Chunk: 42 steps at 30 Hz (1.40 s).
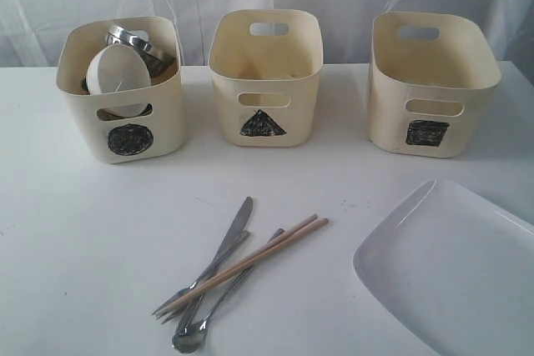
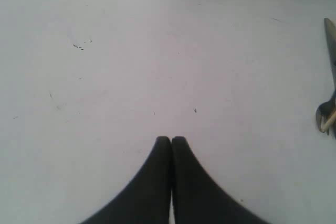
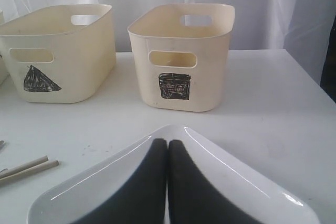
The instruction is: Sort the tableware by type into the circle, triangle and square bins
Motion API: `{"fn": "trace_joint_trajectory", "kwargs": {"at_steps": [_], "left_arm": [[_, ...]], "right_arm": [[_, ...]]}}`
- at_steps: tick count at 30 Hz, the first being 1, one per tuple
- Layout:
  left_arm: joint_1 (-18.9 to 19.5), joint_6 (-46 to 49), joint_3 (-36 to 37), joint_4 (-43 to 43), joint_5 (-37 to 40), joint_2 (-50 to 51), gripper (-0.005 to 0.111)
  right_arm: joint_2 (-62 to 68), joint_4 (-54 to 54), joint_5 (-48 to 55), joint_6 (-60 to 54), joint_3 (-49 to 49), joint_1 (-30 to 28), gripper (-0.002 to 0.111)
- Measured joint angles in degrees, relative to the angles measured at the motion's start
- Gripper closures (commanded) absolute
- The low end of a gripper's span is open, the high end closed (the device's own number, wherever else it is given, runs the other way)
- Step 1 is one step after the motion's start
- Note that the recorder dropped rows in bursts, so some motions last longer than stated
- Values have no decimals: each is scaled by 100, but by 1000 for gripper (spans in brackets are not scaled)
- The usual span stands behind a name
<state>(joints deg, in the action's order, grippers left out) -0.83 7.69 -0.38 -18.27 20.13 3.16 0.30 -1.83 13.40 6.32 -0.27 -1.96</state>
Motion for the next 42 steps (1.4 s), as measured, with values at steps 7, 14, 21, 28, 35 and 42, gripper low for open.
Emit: {"fn": "trace_joint_trajectory", "kwargs": {"at_steps": [7,14,21,28,35,42], "left_arm": [[0,0,0,0,0,0,107],[0,0,0,0,0,0,107],[0,0,0,0,0,0,107],[0,0,0,-10,0,0,107],[0,0,0,-10,0,0,107],[0,0,0,-10,0,0,107]], "right_arm": [[0,-93,0,-55,0,0,108],[0,-52,-126,-49,0,0,108],[0,1585,-1841,1326,13,0,108],[0,1963,-3304,1663,13,0,108],[-10,3090,-5241,1906,-140,0,108],[1014,1633,-4846,2312,-1602,0,108]]}}
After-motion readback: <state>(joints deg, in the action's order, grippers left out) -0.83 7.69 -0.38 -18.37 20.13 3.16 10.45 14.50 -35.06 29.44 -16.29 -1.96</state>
